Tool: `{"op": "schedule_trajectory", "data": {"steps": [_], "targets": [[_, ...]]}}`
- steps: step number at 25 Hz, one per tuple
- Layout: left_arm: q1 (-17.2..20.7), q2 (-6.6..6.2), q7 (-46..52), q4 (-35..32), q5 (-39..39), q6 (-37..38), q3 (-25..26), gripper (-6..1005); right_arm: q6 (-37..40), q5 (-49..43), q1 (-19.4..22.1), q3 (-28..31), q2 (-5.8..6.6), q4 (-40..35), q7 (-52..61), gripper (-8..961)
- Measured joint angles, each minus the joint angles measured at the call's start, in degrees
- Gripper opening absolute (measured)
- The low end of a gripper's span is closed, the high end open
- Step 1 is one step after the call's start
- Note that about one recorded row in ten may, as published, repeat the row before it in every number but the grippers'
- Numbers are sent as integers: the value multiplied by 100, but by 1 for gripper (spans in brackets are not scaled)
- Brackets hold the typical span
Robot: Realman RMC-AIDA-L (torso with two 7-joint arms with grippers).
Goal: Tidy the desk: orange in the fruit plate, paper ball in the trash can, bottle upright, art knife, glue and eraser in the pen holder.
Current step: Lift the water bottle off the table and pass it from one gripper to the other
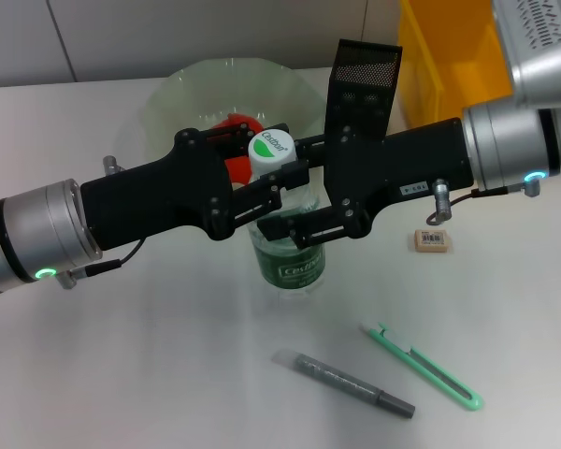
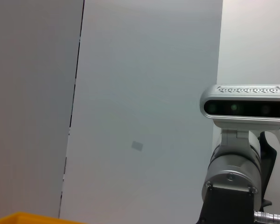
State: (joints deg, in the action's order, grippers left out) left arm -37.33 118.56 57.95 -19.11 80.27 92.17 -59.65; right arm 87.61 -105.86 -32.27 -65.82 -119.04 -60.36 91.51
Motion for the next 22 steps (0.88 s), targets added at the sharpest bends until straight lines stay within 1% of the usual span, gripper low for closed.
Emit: {"op": "schedule_trajectory", "data": {"steps": [22], "targets": [[4, 9, 6, -6, 0, -1, 9, 439, -43, -110, -22, -30, 9, -101, 102, 686]]}}
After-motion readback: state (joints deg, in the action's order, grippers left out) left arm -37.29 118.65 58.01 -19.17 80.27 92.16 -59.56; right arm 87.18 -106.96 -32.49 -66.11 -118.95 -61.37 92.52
